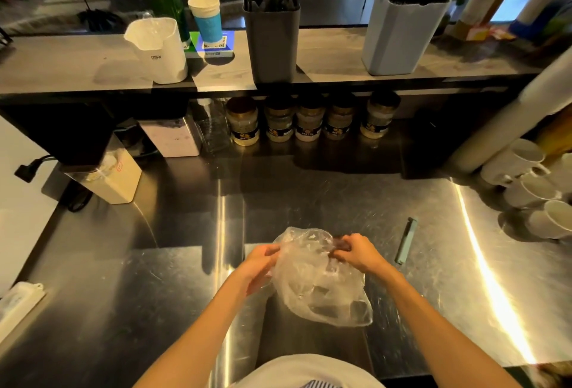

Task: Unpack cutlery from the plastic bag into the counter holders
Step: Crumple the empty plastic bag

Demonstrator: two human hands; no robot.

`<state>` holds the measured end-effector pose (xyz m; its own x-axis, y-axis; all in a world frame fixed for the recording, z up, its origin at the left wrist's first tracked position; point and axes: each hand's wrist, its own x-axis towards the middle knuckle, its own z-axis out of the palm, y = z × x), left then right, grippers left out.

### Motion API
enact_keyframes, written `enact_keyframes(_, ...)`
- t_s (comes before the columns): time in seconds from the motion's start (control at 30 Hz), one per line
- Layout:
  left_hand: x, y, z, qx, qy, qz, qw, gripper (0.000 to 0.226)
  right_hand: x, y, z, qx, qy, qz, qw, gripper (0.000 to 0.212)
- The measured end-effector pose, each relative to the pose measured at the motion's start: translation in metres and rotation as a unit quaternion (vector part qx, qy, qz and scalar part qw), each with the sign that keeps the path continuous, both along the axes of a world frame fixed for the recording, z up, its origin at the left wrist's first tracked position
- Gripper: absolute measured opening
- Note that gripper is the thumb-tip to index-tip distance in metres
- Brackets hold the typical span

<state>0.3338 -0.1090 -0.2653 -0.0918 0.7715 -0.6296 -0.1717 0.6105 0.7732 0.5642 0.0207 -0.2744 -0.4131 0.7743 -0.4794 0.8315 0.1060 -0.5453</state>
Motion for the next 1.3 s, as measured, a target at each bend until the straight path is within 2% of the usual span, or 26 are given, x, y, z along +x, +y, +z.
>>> enact_keyframes(0.13, -0.007, 0.004, -0.001, -0.004, 0.023, 0.053, 0.998, 0.024, 0.002, -0.004, 0.027, -0.048, 0.061, -0.007, 0.997, 0.038)
enact_keyframes(0.2, -0.010, 0.009, -0.004, -0.034, 0.012, 0.126, 0.991, 0.016, 0.004, -0.008, 0.037, -0.124, 0.112, -0.029, 0.985, 0.032)
enact_keyframes(0.27, -0.012, 0.012, -0.003, -0.068, 0.014, 0.181, 0.981, 0.013, 0.007, -0.012, 0.042, -0.244, 0.165, -0.073, 0.953, 0.059)
enact_keyframes(0.33, -0.016, 0.010, -0.004, -0.079, 0.010, 0.214, 0.973, 0.010, 0.011, -0.018, 0.042, -0.337, 0.164, -0.119, 0.919, 0.081)
enact_keyframes(0.4, -0.021, 0.006, -0.010, -0.075, 0.009, 0.232, 0.970, 0.013, 0.015, -0.027, 0.046, -0.382, 0.181, -0.136, 0.896, 0.086)
enact_keyframes(0.5, -0.023, 0.004, -0.011, -0.090, 0.016, 0.272, 0.958, 0.020, 0.013, -0.037, 0.045, -0.363, 0.242, -0.103, 0.894, 0.078)
enact_keyframes(0.6, -0.022, 0.012, -0.005, -0.092, 0.000, 0.310, 0.946, 0.012, 0.000, -0.042, 0.049, -0.320, 0.271, -0.081, 0.904, 0.064)
enact_keyframes(0.63, -0.021, 0.015, -0.003, -0.095, -0.005, 0.323, 0.942, 0.012, -0.005, -0.043, 0.052, -0.297, 0.267, -0.069, 0.914, 0.070)
enact_keyframes(0.7, -0.019, 0.020, 0.002, -0.098, -0.017, 0.354, 0.930, 0.016, -0.015, -0.046, 0.059, -0.235, 0.224, -0.042, 0.945, 0.096)
enact_keyframes(0.77, -0.016, 0.025, 0.008, -0.085, -0.004, 0.358, 0.930, 0.020, -0.027, -0.048, 0.063, -0.128, 0.129, -0.013, 0.983, 0.103)
enact_keyframes(0.83, -0.012, 0.028, 0.013, -0.072, 0.013, 0.347, 0.935, 0.019, -0.036, -0.049, 0.059, -0.019, 0.072, 0.008, 0.997, 0.082)
enact_keyframes(0.93, -0.021, 0.027, 0.021, -0.045, 0.012, 0.350, 0.936, 0.016, -0.033, -0.040, 0.053, 0.059, 0.128, -0.068, 0.988, 0.027)
enact_keyframes(1.0, -0.037, 0.022, 0.025, -0.030, 0.035, 0.354, 0.934, 0.020, -0.019, -0.032, 0.055, 0.051, 0.183, -0.133, 0.973, 0.005)
enact_keyframes(1.13, -0.078, 0.020, 0.030, -0.039, 0.051, 0.323, 0.944, 0.018, 0.007, -0.020, 0.061, -0.007, 0.247, -0.218, 0.944, 0.016)
enact_keyframes(1.23, -0.093, 0.028, 0.051, 0.013, -0.060, 0.346, 0.936, 0.004, 0.007, -0.017, 0.056, -0.057, 0.292, -0.275, 0.914, 0.011)
enact_keyframes(1.27, -0.093, 0.029, 0.058, 0.050, -0.107, 0.343, 0.932, 0.009, 0.004, -0.018, 0.059, -0.083, 0.316, -0.300, 0.896, 0.014)
enact_keyframes(1.3, -0.092, 0.030, 0.061, 0.078, -0.131, 0.317, 0.936, 0.024, 0.001, -0.018, 0.060, -0.110, 0.340, -0.319, 0.878, 0.017)
